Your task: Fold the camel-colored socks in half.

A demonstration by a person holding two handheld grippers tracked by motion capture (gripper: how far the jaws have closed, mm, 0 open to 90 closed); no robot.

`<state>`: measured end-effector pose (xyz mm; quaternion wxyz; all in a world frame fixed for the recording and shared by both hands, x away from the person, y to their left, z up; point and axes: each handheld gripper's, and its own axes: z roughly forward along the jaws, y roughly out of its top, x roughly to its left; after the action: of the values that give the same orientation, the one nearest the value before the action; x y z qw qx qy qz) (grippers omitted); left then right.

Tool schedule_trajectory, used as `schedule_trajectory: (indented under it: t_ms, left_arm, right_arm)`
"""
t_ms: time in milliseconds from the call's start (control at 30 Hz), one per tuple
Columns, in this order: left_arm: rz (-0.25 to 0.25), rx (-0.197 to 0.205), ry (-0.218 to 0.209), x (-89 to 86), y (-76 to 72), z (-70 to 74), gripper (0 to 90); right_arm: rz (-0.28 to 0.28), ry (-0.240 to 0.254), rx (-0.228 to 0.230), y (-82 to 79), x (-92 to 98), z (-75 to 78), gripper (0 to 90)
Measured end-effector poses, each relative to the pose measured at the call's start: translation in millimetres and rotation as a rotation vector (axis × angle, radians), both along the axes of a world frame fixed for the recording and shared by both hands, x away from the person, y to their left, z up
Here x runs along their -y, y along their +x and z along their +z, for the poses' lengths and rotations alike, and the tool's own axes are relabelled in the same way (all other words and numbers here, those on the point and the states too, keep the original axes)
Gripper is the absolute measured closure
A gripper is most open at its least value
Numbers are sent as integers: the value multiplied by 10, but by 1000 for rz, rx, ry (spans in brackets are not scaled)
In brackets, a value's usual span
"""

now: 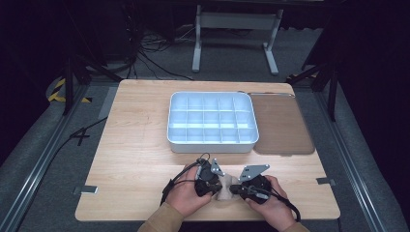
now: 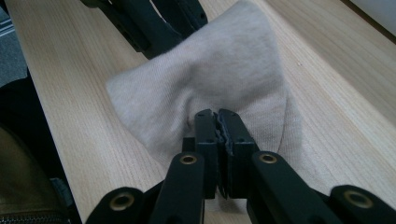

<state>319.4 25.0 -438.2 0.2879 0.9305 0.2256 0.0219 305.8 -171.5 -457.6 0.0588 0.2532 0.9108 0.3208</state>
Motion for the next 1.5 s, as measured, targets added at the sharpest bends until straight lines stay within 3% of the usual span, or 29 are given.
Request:
schedule_trajectory:
  t_ms: [133,267,333,500,633,800,933,1167,1500]
  left_arm:
    - [-41,20,-20,86,-32,28,741]
    - [-61,41,8,152,-61,20,749]
    - [-63,42,13,147,-59,32,744]
    - [-36,17,8,94,-44,45,738]
    - [-24,13,-5,87,-43,43,736]
    - [-23,12,2,76,-35,49,732]
    - [-23,12,-9,80,-43,56,730]
    - [-24,32,-12,87,-53,68,731]
    - [-72,51,-1,166,-69,26,696]
  right_arm:
    - [-4,-7,9,-21,-12,3,864]
    - [9,-22,29,-47,-47,10,869]
    - [13,-34,49,-57,-62,15,869]
    - [15,-19,45,-53,-38,47,844]
    - [-20,15,72,-38,149,211,843]
    - [-143,-42,-20,71,393,182,840]
    - [-120,-83,-70,78,308,59,841]
    - [-93,-86,-51,47,203,46,834]
    - [-76,-63,-42,21,115,35,826]
